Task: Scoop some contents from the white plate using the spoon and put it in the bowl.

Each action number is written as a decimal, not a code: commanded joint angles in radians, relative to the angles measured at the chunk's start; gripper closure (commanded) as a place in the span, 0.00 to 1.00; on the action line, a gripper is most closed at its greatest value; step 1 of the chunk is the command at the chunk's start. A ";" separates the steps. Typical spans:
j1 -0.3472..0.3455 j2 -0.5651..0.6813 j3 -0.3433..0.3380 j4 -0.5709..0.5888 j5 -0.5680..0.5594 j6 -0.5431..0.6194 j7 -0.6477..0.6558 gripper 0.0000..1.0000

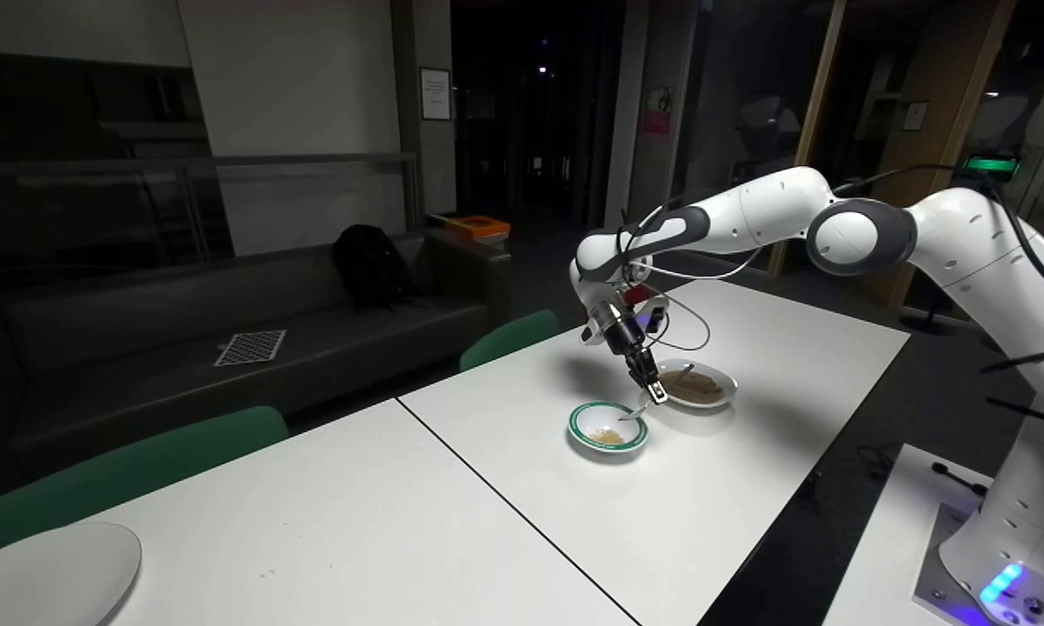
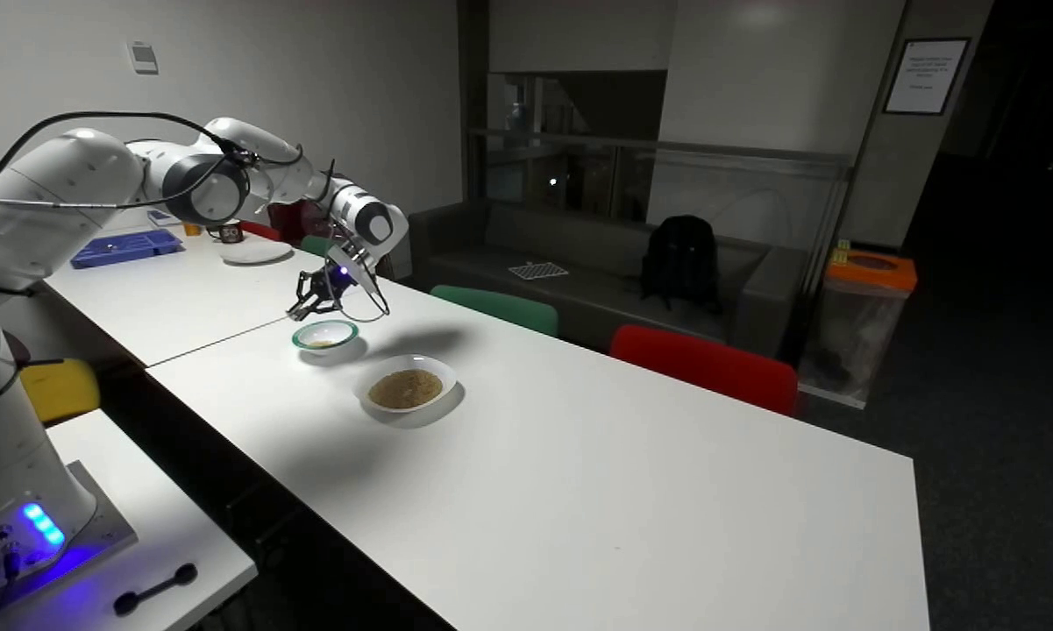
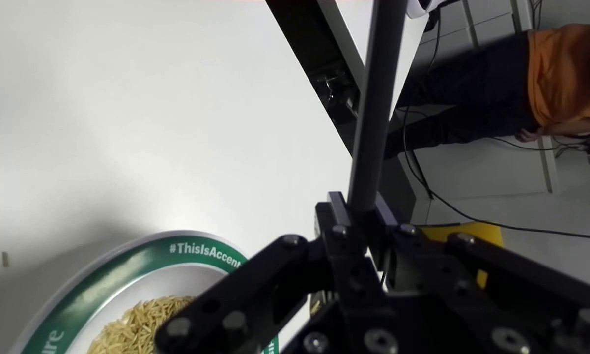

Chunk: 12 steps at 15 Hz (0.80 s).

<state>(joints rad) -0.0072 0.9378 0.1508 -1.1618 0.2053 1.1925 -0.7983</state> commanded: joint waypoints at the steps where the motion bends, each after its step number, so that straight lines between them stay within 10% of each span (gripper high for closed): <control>1: -0.004 -0.007 0.016 0.018 -0.025 0.012 -0.024 0.97; 12: 0.038 -0.081 0.023 -0.099 -0.240 0.258 -0.334 0.97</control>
<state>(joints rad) 0.0321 0.9272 0.1678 -1.1668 0.0008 1.3689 -1.0712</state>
